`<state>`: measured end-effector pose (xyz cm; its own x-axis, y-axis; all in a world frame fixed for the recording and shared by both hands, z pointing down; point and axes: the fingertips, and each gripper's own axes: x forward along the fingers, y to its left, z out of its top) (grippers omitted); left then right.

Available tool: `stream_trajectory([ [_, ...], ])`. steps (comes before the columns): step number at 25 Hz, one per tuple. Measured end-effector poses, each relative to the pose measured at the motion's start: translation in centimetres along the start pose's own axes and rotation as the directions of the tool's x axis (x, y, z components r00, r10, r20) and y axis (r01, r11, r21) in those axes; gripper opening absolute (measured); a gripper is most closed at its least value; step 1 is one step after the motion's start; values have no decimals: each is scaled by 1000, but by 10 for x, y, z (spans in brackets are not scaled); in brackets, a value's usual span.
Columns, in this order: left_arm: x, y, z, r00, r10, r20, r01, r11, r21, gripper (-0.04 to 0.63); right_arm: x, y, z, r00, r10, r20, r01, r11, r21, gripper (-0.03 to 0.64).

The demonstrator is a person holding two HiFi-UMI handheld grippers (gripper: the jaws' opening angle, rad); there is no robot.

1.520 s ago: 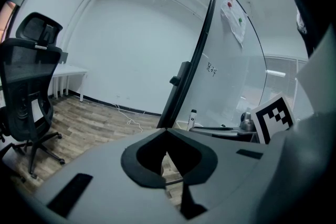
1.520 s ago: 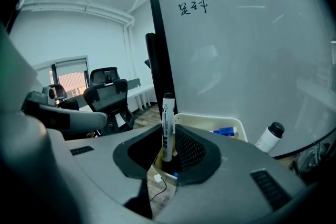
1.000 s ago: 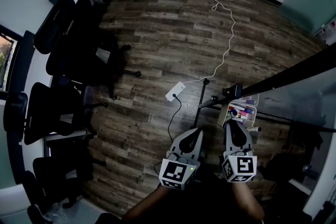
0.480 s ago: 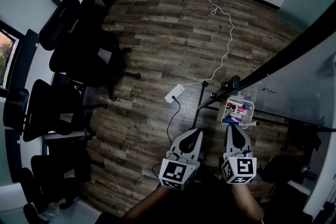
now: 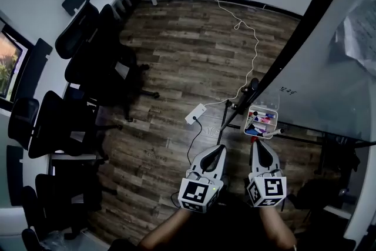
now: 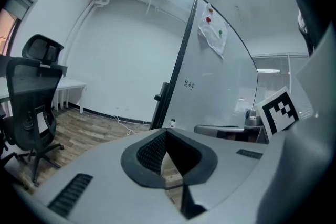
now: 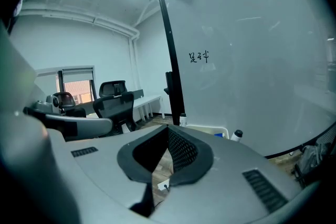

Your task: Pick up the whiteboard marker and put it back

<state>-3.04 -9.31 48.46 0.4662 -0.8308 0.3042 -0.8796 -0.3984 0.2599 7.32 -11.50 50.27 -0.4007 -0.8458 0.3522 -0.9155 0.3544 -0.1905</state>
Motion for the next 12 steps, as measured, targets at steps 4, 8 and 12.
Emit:
stream_trajectory([
  [4,-12,-14,6,999,-22,43,21,1000,16,6,-18,4,3,1000,7,24,-8,1000,15,14],
  [8,-19,-20,14,997,-26,75,23,999,36,6,-33,5,19,996,10,90,-12,1000,13,14],
  [12,-29,-30,9,996,-34,80,34,999,-6,6,-52,3,23,993,8,116,-11,1000,22,14],
])
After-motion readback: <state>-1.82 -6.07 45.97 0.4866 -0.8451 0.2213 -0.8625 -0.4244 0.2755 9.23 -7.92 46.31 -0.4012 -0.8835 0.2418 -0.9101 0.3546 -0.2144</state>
